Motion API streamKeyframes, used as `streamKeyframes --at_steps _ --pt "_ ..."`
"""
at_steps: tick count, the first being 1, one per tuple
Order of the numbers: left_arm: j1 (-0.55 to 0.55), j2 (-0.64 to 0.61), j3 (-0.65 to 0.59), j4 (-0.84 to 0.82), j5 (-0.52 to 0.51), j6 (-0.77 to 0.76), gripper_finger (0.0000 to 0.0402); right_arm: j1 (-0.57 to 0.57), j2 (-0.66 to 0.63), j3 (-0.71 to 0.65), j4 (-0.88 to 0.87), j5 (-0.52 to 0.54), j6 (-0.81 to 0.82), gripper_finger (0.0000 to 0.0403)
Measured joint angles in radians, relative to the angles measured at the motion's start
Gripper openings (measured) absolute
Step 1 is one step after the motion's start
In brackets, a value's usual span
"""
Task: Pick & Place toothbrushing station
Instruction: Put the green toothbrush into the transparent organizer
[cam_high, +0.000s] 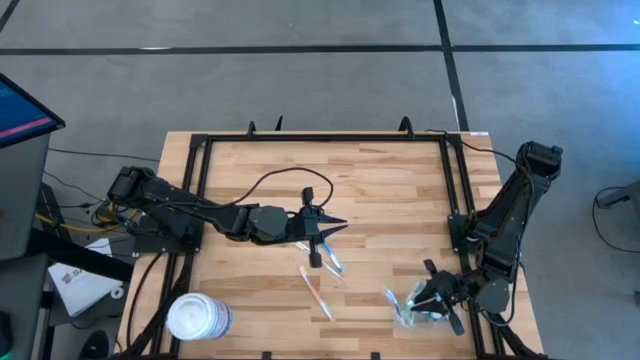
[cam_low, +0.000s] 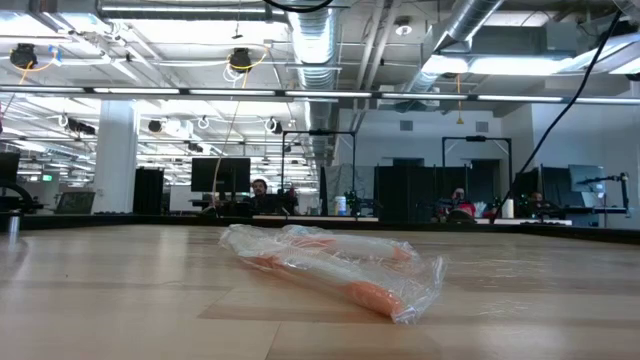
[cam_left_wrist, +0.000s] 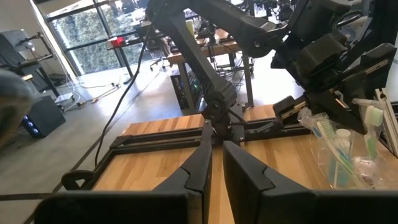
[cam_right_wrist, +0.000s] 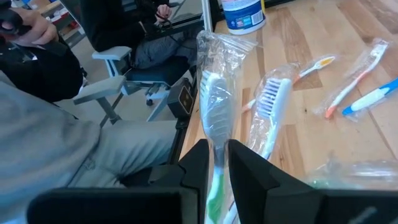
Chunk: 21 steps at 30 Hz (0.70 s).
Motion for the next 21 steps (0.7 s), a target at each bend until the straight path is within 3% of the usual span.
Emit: streamKeyframes --at_steps 21 --pt "0.000 0.000 0.000 -0.020 0.000 0.000 0.0033 -0.006 -0.034 0.002 0.002 -0.078 -0.003 0.0052"
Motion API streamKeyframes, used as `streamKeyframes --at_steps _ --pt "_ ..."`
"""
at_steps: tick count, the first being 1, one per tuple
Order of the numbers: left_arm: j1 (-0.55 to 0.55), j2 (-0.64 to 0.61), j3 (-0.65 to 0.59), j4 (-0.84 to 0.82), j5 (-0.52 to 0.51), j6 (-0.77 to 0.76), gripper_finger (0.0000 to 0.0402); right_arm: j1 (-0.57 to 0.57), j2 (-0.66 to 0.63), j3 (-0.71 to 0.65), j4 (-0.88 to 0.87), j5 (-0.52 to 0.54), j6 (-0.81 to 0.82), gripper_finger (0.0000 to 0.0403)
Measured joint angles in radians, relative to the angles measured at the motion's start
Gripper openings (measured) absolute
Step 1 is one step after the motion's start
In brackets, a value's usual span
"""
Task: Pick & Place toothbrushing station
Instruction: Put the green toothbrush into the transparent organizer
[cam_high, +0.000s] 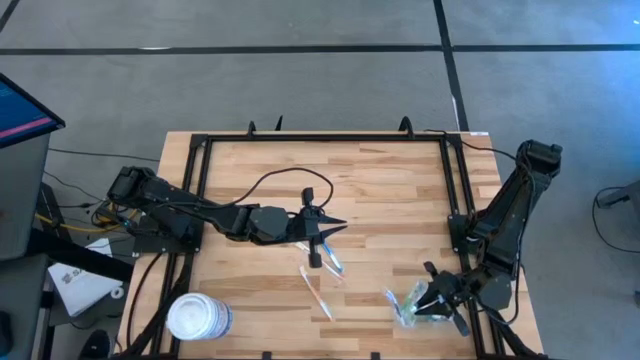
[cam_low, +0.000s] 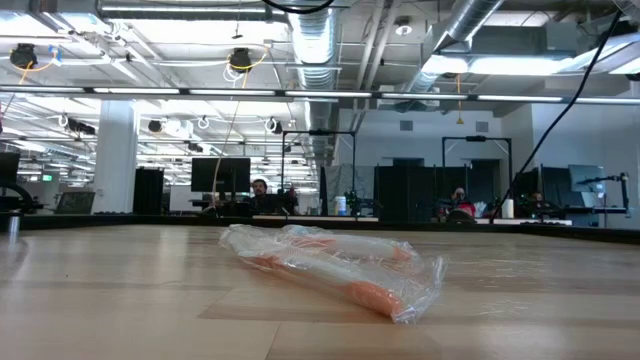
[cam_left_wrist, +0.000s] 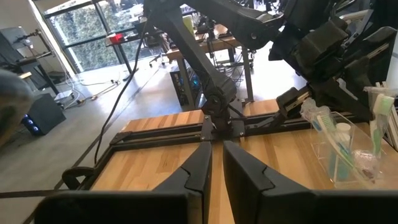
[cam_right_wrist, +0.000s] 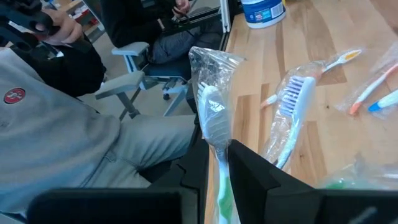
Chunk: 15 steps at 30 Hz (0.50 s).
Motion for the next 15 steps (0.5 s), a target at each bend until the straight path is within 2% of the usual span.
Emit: streamKeyframes --at_steps 10,15 --pt "0.000 0.000 0.000 -0.014 0.000 0.000 0.0033 -0.032 0.000 0.000 -0.008 -0.051 -0.031 0.0035" --pt "0.000 0.000 0.000 -0.024 0.000 0.000 0.0033 -0.049 0.000 0.000 -0.009 -0.078 -0.024 0.0069"
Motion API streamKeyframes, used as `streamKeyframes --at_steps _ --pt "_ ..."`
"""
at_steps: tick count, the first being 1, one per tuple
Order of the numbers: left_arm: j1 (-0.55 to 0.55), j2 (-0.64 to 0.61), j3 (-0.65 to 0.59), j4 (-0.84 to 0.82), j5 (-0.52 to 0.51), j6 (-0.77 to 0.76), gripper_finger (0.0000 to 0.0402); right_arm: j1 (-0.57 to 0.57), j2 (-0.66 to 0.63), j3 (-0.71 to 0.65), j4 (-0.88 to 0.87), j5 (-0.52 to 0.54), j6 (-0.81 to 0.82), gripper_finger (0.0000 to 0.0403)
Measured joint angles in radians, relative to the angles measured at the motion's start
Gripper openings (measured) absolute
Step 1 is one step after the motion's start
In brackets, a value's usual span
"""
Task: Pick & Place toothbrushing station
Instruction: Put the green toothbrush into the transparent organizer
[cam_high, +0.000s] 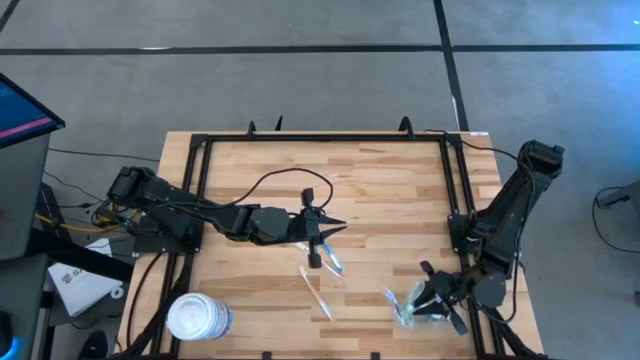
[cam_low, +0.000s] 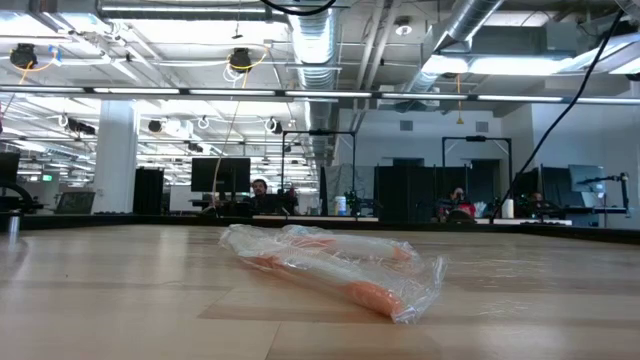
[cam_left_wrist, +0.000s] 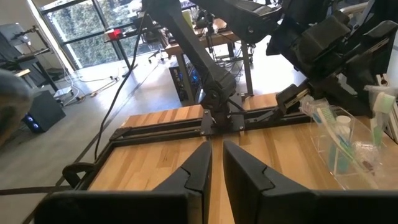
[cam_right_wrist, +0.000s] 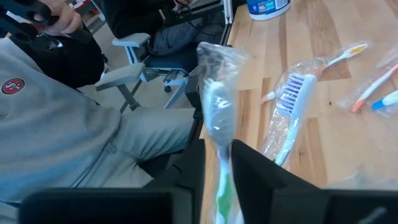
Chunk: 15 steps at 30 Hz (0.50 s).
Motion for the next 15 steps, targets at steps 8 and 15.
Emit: streamKeyframes --at_steps 8,15 --pt "0.000 0.000 0.000 0.000 0.000 0.000 0.0033 -0.006 -0.027 0.000 -0.022 -0.030 0.002 0.0143" --pt "0.000 0.000 0.000 -0.001 0.000 0.000 0.0033 -0.005 -0.148 0.000 -0.126 0.007 -0.001 0.0145"
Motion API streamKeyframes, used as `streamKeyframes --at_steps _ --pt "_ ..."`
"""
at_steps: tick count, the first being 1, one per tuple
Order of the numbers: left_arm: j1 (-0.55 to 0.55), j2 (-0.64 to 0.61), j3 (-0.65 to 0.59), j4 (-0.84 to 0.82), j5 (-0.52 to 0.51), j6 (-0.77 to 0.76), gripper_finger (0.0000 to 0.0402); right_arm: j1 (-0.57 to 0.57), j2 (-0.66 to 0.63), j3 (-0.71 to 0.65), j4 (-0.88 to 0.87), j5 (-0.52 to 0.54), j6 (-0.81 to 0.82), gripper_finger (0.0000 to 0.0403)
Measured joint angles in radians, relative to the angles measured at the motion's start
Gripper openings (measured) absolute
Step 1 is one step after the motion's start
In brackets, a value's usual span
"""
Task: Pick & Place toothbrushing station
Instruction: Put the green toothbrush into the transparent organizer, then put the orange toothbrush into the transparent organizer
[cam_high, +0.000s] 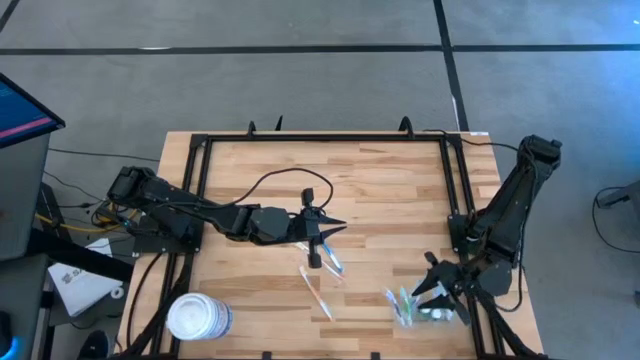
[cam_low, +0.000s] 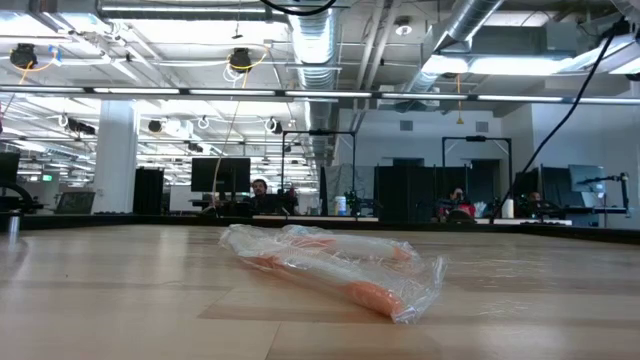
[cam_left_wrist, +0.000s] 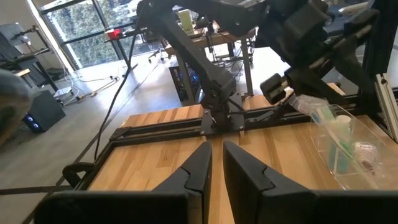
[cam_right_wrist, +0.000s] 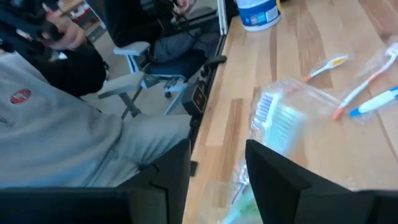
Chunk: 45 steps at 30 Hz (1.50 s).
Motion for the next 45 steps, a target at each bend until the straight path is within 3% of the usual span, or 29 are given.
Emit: streamKeyframes --at_steps 18,24,32,39,45 --pt "0.006 0.000 0.000 -0.032 0.000 -0.006 0.0033 -0.008 -0.150 0.000 0.084 0.055 -0.251 0.0112" --pt "0.040 0.000 0.000 -0.194 0.001 -0.138 0.0033 -0.060 -0.171 0.000 0.098 0.055 -0.322 0.0112" --pt "0.067 0.000 0.000 -0.420 0.091 -0.282 0.0033 -0.137 -0.200 0.000 0.094 0.051 -0.324 0.0112" --pt "0.065 0.000 -0.001 -0.606 0.176 -0.342 0.0033 -0.203 -0.218 0.000 0.095 -0.030 -0.366 0.0112" --pt "0.061 0.000 -0.091 -0.628 0.204 -0.387 0.0033 -0.268 -0.219 0.000 0.095 -0.084 -0.370 0.0112"
